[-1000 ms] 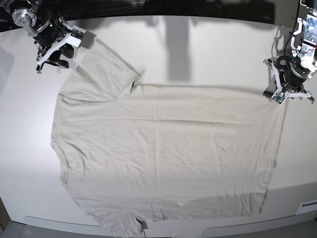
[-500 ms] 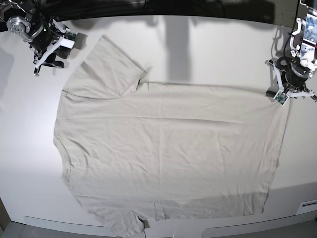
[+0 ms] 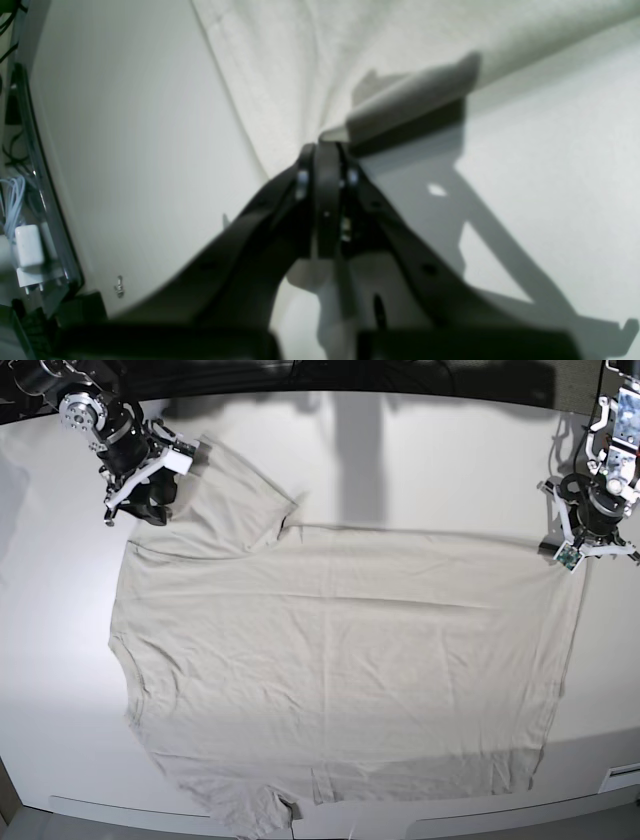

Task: Fold the T-shirt properly
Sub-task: 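Close both grippers on the shirt's sleeve edge and hem corner, then lift the shirt with both grippers, pull it toward the arm bases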

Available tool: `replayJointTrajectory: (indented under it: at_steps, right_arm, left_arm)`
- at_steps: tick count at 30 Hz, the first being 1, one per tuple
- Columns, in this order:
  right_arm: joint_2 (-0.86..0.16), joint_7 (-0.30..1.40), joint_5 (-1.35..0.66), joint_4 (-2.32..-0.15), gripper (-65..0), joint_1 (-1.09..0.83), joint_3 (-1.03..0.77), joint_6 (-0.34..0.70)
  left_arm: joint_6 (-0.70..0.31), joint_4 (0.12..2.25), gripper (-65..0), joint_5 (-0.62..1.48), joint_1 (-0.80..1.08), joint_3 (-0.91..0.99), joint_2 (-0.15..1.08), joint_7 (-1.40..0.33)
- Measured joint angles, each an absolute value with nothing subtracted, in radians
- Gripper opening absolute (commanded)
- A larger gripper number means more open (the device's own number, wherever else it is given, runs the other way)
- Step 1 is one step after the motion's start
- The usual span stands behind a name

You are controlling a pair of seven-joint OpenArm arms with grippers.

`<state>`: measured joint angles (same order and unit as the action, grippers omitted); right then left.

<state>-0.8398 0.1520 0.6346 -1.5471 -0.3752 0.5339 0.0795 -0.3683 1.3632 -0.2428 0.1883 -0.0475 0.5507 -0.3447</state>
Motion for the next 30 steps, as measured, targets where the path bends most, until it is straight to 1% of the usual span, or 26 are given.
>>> replayJointTrajectory:
  at_steps: [4, 5, 6, 7, 9, 10, 12, 15, 16, 17, 20, 23, 25, 27, 30]
  right_arm:
    - [-0.823, 0.162, 0.633, -1.538, -40.7, -0.349, 0.538, 0.083]
    - [-0.823, 0.162, 0.627, -1.538, -42.2, -0.349, 0.538, 0.083]
    - [-0.820, 0.162, 0.626, -1.538, -45.4, -0.348, 0.538, 0.084]
    - [-0.817, 0.172, 0.626, -1.537, -50.1, -0.349, 0.538, 0.087]
    - [-0.808, 0.198, 0.596, -1.534, -62.5, -0.349, 0.539, 0.090]
    - [-0.809, 0.213, 0.561, -1.534, -65.0, -0.348, 0.538, 0.081]
    - [-0.809, 0.218, 0.514, -1.533, -65.0, -0.349, 0.539, 0.009]
    - [-0.809, 0.218, 0.449, -1.537, -65.0, -0.350, 0.541, -0.136]
    - [-0.809, 0.228, 0.435, -1.542, -65.0, -0.352, 0.545, -0.168]
    - [-0.810, 0.243, 0.412, -1.550, -65.0, -0.355, 0.544, -0.187]
    - [-0.843, 0.276, 0.386, -1.607, -65.0, -0.383, 0.538, -0.199]
    - [-0.865, 0.281, 0.384, -1.670, -65.0, -0.450, 0.500, -0.200]
    - [-0.863, 0.281, 0.381, -1.711, -65.0, -0.510, 0.448, -0.202]
    - [-0.863, 0.279, 0.381, -1.751, -65.0, -0.576, 0.392, -0.202]
    - [-0.867, 0.276, 0.370, -1.806, -65.0, -0.685, 0.305, -0.202]
  left_arm:
    - [-0.368, 1.363, -65.0, -0.243, 0.189, -0.047, 0.551, -0.344]
    - [-0.368, 1.363, -65.0, -0.243, 0.189, -0.047, 0.551, -0.344]
    - [-0.368, 1.363, -65.0, -0.243, 0.189, -0.047, 0.551, -0.344]
    - [-0.368, 1.363, -65.0, -0.243, 0.188, -0.047, 0.551, -0.345]
    - [-0.368, 1.363, -65.0, -0.243, 0.189, -0.047, 0.551, -0.344]
    - [-0.368, 1.363, -65.0, -0.242, 0.189, -0.047, 0.551, -0.344]
    - [-0.368, 1.363, -65.0, -0.243, 0.188, -0.047, 0.551, -0.345]
    - [-0.368, 1.363, -65.0, -0.242, 0.189, -0.047, 0.551, -0.344]
    - [-0.361, 1.363, -65.0, -0.242, 0.189, -0.047, 0.551, -0.345]
    - [-0.335, 1.363, -65.0, -0.218, 0.191, -0.048, 0.551, -0.356]
    - [-0.261, 1.370, -65.0, -0.139, 0.198, -0.052, 0.558, -0.394]
    - [-0.258, 1.410, -65.0, -0.012, 0.217, -0.053, 0.604, -0.459]
    - [-0.217, 1.459, -65.0, 0.072, 0.264, -0.055, 0.646, -0.478]
    - [-0.148, 1.517, -65.0, 0.130, 0.334, -0.059, 0.689, -0.479]
    - [-0.097, 1.601, -65.0, 0.152, 0.429, -0.058, 0.743, -0.472]
